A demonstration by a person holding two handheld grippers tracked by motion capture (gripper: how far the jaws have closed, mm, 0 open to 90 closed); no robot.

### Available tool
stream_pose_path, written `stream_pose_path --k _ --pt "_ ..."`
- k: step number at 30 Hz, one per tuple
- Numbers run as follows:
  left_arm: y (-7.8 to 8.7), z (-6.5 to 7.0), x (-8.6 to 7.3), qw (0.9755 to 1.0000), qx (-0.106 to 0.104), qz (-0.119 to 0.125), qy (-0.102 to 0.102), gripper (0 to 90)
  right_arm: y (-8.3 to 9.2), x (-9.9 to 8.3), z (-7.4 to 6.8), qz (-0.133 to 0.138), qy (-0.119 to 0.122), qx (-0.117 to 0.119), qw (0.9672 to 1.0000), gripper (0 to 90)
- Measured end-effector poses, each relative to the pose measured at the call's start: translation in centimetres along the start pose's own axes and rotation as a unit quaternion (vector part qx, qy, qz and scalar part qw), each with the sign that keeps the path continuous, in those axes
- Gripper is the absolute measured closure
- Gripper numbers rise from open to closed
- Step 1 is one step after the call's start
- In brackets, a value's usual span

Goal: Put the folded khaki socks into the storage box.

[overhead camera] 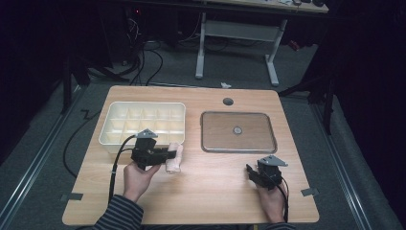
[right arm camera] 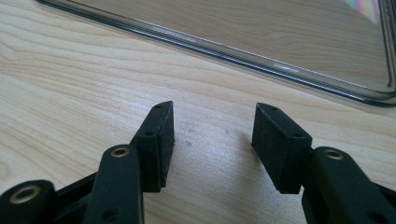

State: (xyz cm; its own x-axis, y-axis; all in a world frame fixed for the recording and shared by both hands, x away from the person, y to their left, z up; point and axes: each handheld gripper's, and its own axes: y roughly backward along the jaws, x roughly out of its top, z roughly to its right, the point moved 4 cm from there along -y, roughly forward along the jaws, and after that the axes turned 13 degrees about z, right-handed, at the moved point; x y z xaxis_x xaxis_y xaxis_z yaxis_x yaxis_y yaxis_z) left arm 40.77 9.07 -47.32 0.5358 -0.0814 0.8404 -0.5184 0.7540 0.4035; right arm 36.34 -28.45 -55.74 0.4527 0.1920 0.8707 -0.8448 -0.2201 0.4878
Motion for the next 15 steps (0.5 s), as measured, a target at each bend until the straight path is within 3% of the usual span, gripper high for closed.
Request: stream_pose_path --k 9,15 --pt "0.7 -0.9 0.7 0.9999 0.003 0.011 0.009 72.0 0.0 0.0 0.0 -0.004 -0.015 0.018 0.9997 46.9" --pt "1.2 -1.5 1.0 0.9997 0.004 0.017 0.019 72.0 -0.1 0.0 -0.1 -0.004 -0.012 0.021 0.9997 45.6"
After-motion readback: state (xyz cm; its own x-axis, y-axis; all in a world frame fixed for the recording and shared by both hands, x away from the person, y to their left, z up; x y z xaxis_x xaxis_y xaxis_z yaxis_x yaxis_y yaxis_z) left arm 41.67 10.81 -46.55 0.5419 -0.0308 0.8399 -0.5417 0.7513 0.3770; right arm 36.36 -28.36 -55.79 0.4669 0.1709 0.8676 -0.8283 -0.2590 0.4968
